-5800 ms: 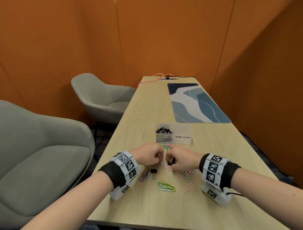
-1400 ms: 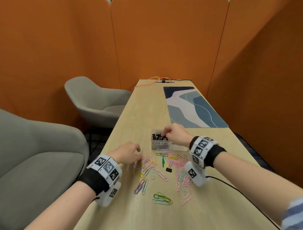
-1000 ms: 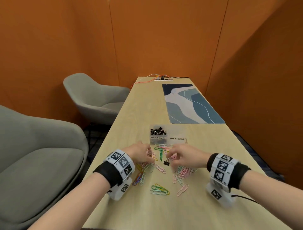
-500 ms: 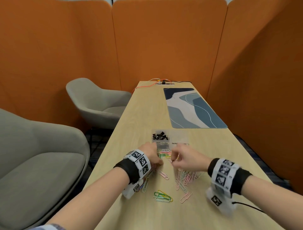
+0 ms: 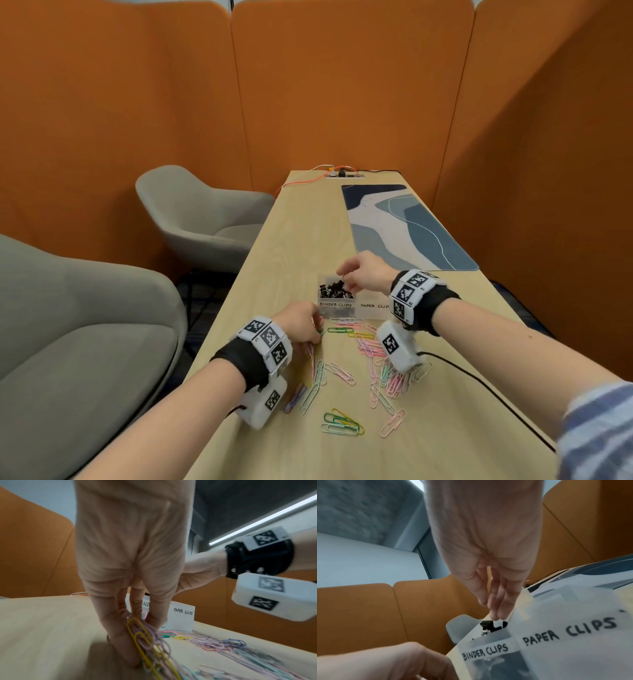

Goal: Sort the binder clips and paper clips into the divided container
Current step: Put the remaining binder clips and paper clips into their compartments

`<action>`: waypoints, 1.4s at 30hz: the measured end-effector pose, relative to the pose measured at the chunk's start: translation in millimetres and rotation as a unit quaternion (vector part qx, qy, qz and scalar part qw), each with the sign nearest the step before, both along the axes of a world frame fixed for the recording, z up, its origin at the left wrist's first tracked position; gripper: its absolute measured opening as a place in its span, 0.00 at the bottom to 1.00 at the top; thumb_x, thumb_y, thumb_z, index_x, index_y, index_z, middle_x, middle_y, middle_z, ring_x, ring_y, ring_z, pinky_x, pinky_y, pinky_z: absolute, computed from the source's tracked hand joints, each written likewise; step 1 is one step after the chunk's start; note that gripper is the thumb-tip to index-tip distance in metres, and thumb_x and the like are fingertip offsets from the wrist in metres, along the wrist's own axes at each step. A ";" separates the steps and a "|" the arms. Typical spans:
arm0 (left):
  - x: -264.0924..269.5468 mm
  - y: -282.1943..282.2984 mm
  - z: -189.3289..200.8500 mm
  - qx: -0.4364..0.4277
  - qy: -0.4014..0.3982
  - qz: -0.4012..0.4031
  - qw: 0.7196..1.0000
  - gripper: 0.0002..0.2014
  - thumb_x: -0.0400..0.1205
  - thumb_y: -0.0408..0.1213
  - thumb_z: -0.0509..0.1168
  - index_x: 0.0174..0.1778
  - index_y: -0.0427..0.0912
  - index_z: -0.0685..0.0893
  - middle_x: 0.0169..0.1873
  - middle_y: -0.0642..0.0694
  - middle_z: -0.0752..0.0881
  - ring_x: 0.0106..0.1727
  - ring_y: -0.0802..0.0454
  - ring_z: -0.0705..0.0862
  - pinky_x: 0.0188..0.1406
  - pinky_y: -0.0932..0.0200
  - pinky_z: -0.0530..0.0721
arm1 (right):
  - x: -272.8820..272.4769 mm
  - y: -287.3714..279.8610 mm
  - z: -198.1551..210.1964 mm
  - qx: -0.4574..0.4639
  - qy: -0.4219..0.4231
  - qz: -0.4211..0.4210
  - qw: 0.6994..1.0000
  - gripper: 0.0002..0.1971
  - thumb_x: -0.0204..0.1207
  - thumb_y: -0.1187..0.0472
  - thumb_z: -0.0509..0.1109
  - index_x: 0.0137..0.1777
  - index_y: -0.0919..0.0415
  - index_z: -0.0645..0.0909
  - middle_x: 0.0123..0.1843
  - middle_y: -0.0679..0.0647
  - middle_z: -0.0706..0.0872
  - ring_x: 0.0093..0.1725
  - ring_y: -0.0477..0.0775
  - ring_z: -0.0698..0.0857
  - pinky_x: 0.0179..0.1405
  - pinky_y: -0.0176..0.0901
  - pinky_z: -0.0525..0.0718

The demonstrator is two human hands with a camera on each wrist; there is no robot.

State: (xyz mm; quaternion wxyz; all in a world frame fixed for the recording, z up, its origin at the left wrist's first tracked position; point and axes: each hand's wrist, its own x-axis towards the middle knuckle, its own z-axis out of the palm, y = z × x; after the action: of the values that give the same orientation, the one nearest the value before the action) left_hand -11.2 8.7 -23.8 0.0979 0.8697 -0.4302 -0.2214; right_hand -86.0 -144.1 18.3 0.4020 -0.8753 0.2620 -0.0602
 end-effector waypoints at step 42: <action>-6.5 -43.4 70.3 -0.185 0.218 0.028 0.958 0.13 0.77 0.17 0.66 0.54 0.32 0.84 0.33 0.39 0.84 0.18 0.60 0.85 0.22 0.71 0.84 | -104.7 -10.8 -39.1 0.078 0.023 0.029 0.996 0.06 0.74 0.73 0.69 0.47 0.64 0.80 0.32 0.56 0.83 0.28 0.53 0.83 0.27 0.38 0.86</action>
State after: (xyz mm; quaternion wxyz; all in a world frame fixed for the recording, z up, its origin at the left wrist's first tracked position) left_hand -17.7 -34.7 46.5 0.3546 0.7788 -0.4075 -0.3190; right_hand -190.7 -154.9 -20.7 0.4647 -0.8496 0.2495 -0.0077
